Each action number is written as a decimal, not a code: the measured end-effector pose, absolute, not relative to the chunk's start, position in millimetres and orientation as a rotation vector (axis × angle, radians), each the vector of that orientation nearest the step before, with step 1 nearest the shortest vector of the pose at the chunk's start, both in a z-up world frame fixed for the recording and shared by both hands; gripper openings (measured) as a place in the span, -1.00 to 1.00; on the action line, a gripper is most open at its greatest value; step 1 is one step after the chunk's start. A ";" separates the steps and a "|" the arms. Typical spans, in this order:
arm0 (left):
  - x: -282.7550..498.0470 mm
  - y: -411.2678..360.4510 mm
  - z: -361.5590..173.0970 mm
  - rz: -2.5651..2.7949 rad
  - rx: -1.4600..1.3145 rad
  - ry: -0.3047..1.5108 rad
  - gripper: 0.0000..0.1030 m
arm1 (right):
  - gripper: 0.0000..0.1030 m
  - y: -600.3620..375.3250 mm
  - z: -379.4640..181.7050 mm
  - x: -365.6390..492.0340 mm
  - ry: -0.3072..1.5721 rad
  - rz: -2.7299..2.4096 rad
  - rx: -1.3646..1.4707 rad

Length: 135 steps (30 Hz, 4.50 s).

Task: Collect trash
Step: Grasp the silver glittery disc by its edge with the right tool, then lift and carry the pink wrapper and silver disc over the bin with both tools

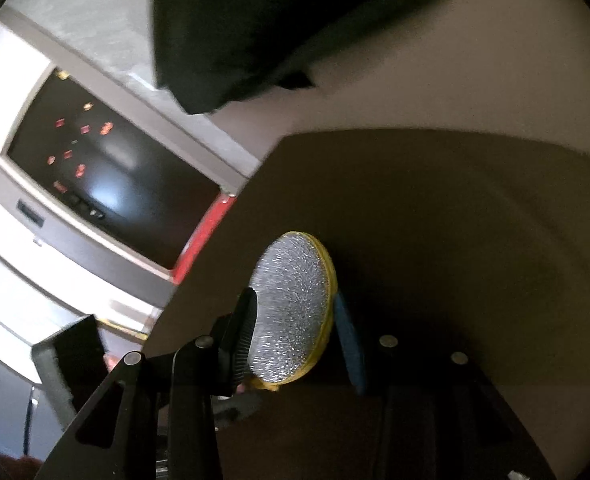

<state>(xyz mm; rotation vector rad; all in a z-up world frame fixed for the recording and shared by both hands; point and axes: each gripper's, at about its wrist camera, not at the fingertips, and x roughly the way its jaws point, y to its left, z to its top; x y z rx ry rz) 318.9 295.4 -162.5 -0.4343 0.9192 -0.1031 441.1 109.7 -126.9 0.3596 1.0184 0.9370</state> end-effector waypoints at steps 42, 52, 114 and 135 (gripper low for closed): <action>321.0 320.2 -157.8 -0.070 -0.065 1.108 0.00 | -0.36 161.8 -168.9 458.1 1.147 0.910 0.404; 305.1 333.2 -155.3 -0.093 -0.177 1.040 0.00 | -0.36 177.7 -133.7 437.7 1.087 1.114 0.540; 270.0 -43.2 65.2 -0.253 -0.072 0.338 0.00 | -0.75 -232.9 90.9 248.5 0.299 0.345 0.024; 311.5 -119.2 -29.9 -0.347 -0.076 0.563 0.00 | -0.75 -313.0 2.9 274.4 0.466 0.214 0.124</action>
